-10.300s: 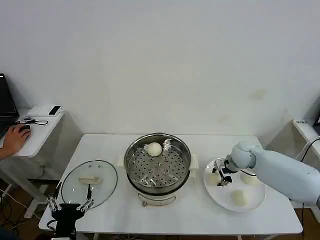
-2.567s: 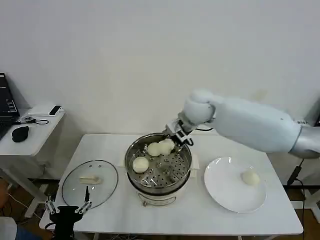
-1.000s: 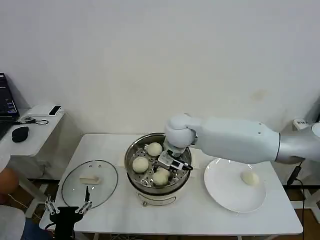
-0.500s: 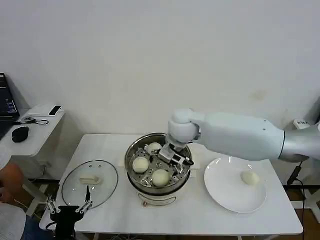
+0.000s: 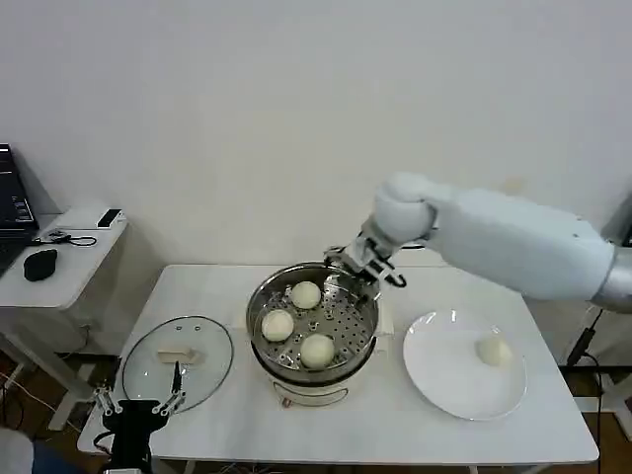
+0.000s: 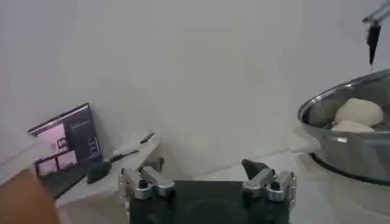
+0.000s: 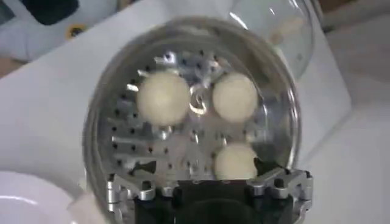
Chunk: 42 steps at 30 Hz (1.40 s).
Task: Take steamed baozi put them in steamer then cover it.
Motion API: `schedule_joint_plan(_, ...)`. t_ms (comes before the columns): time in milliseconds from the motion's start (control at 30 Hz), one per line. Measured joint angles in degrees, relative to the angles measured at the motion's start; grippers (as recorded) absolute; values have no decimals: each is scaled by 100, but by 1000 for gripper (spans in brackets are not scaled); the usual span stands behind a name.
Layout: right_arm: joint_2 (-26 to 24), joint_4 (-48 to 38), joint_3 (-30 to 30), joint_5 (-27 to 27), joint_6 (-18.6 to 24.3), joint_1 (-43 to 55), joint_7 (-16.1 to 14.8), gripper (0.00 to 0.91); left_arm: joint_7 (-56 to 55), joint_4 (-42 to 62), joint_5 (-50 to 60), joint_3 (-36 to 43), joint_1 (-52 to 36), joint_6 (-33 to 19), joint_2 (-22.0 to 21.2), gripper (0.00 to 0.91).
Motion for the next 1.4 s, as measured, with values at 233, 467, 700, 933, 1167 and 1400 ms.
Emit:
schedule_joint_plan(233,-883,-84,197,-182,-139,-274,60,907,12,42,-46,28,-61,5,64,907)
schedule_joint_plan(467,-1728,-114,607,-403,-266,-859,157,907,25,62,-54,69,-98,16,87,907)
schedule_joint_plan(700,-2381,-199,1422,-667,-303,-1979,196,907,33,109,-53,103,-114,17,105,907)
schedule_joint_plan(933,-2624,-401,2292,-930,-299,-3125,232,907,41,129,-50,111,-135,23,115,907)
schedule_joint_plan(1167,-2619,-695,2775,-1134,-310,-3779,257,907,50,120,-47,97,-124,26,106,907)
schedule_joint_plan(1400,-2449,-1006,3001,-1329,-308,-4117,296,907,54,103,-45,67,-105,31,92,907)
